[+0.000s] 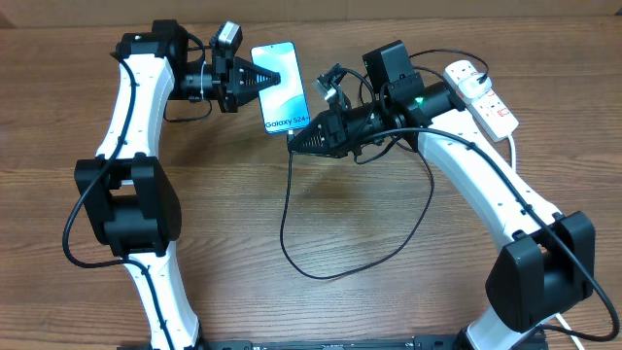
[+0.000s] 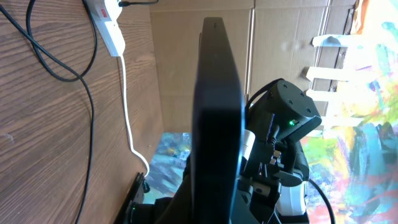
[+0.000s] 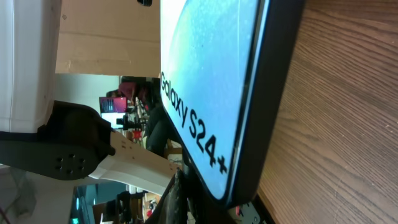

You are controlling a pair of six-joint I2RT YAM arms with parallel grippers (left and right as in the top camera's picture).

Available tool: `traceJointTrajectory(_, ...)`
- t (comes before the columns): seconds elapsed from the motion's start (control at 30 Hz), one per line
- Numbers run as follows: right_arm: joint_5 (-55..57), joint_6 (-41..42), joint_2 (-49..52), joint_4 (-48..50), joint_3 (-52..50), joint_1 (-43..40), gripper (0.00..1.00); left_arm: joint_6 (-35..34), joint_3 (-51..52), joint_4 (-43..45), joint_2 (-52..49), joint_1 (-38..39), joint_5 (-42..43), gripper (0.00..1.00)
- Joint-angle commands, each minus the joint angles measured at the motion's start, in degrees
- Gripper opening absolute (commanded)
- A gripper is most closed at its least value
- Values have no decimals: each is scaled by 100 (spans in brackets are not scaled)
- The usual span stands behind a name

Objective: Plug charger to phone and switch on socket

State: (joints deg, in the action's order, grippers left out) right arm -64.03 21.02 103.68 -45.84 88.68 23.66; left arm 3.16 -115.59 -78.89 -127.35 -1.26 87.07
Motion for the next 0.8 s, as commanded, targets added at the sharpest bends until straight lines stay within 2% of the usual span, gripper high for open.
traceJointTrajectory(0.0, 7, 24, 39, 31, -35, 28, 4, 111, -94, -20, 166, -15, 363, 4)
traceJointTrajectory(0.77, -39, 48, 168, 83, -35, 39, 4, 118, -94, -13, 166, 24, 363, 4)
